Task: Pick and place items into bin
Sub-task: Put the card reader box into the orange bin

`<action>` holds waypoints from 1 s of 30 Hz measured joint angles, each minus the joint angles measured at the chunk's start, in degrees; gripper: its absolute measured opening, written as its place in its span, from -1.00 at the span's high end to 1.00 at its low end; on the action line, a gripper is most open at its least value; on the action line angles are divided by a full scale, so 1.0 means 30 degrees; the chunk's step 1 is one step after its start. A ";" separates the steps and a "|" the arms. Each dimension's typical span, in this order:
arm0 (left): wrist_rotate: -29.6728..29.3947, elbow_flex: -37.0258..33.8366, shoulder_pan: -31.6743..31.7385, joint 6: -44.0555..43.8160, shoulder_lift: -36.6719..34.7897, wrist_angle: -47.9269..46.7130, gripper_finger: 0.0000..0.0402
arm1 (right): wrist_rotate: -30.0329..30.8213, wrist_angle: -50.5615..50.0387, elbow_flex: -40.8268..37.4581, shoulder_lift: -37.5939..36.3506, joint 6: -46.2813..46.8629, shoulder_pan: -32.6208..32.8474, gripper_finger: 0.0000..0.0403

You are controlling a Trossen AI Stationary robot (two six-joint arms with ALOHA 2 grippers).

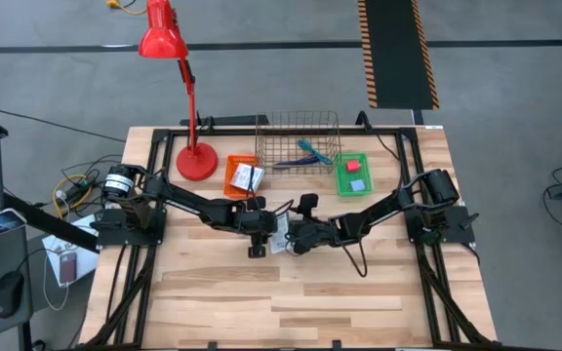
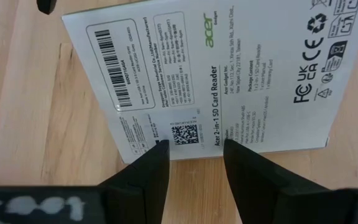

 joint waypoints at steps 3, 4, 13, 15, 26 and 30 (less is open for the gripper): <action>0.0007 0.0000 0.0000 0.0001 0.0000 0.0002 0.29 | -0.0003 0.0135 0.0000 0.0000 -0.0782 0.0125 -0.09; 0.0007 0.0000 0.0000 -0.0001 0.0000 0.0000 0.29 | -0.0007 0.0269 0.0000 0.0000 -0.1032 0.0195 -0.09; 0.0050 0.0000 -0.0003 -0.0008 0.0000 0.0007 0.29 | -0.0020 0.0814 0.0000 -0.0007 -0.2736 0.0486 -0.09; 0.0044 0.0000 0.0000 -0.0008 0.0000 0.0007 0.29 | -0.0044 0.0812 0.0000 -0.0007 -0.2885 0.0475 -0.09; 0.0036 0.0000 0.0000 -0.0015 0.0000 0.0007 0.29 | -0.0067 0.0934 0.0000 -0.0007 -0.3930 0.0472 -0.09; 0.0036 0.0000 0.0000 -0.0008 0.0000 0.0007 0.29 | -0.0126 0.1034 0.0000 -0.0007 -0.4401 0.0510 -0.09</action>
